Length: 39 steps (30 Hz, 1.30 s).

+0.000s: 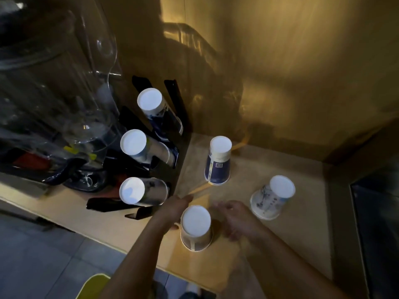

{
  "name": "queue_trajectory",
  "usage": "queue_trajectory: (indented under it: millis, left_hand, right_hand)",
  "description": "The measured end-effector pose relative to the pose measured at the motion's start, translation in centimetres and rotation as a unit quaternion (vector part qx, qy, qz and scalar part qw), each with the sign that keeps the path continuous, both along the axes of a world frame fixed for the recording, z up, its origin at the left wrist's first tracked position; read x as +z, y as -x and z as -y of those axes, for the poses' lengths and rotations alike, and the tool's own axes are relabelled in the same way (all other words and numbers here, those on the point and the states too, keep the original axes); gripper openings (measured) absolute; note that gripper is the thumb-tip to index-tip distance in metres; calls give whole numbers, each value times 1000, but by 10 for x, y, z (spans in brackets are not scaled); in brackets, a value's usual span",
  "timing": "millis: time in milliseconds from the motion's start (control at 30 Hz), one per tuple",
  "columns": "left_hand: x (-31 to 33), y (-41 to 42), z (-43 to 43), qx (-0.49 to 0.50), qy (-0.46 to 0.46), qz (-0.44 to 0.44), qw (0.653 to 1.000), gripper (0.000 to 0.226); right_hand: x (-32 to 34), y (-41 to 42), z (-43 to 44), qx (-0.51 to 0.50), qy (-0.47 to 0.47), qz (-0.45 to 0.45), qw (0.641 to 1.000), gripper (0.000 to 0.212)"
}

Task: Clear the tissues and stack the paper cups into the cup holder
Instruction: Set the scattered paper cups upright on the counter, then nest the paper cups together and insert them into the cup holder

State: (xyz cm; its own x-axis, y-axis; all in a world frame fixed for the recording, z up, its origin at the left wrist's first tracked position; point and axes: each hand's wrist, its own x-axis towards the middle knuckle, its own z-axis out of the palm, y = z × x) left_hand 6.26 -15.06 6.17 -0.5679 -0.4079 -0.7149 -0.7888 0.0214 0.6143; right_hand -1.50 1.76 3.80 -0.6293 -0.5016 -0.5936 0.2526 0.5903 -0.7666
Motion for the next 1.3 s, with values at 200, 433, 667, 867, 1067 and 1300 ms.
queue_trajectory:
  millis: [200, 433, 667, 867, 1067, 1300]
  left_hand:
    - [-8, -26, -7, -97, -37, 157, 982, 87]
    - [-6, -35, -7, -94, -46, 76, 992, 53]
    - [2, -36, -10, -35, -59, -98, 993, 46]
    - [23, -29, -10, 15, -64, -258, 964, 81]
    - [69, -8, -19, 11, 45, -402, 914, 98]
    - [103, 15, -30, 27, 134, -462, 876, 89]
  right_hand:
    - [-10, -30, 2, 21, -35, 175, 984, 67]
    - [-7, -36, 6, 27, 19, 100, 994, 47]
    - [-1, -41, 11, -20, 145, -1, 989, 61]
    - [27, -23, 10, -22, 212, -97, 972, 83]
    - [66, -6, 16, -32, 257, -184, 948, 84]
    - [107, 8, 6, 1, 316, -188, 930, 72]
